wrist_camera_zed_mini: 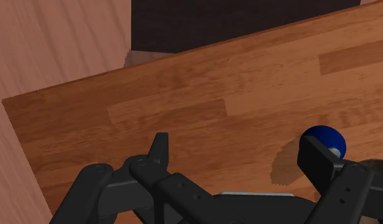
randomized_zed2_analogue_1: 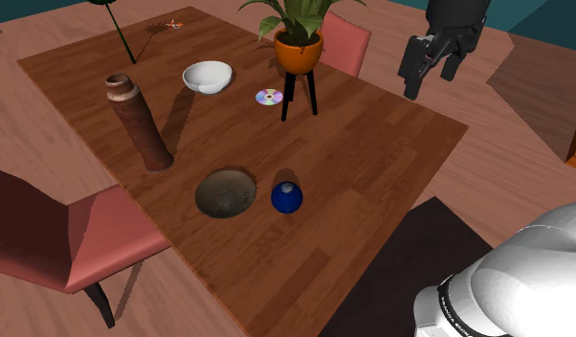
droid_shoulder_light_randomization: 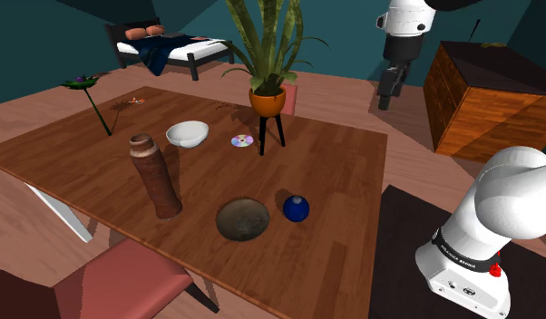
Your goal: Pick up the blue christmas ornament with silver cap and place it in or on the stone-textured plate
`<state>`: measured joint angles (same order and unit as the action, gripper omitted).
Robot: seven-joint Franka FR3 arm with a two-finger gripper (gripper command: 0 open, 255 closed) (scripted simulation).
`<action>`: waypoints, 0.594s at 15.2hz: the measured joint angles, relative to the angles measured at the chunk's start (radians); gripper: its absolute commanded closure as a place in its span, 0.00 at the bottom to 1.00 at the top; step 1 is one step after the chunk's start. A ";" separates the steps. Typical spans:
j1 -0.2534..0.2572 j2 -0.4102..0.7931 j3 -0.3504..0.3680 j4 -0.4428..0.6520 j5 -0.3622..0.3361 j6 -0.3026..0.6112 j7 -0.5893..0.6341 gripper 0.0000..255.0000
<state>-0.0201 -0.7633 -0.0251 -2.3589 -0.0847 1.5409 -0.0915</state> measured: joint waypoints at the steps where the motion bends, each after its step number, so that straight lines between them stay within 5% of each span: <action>1: 0.000 0.000 0.000 0.000 0.000 0.000 0.000 0.00; 9: 0.024 0.148 0.082 -0.056 0.098 0.118 0.155 0.00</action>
<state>0.0042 -0.6156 0.0571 -2.4151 0.0129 1.6592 0.0632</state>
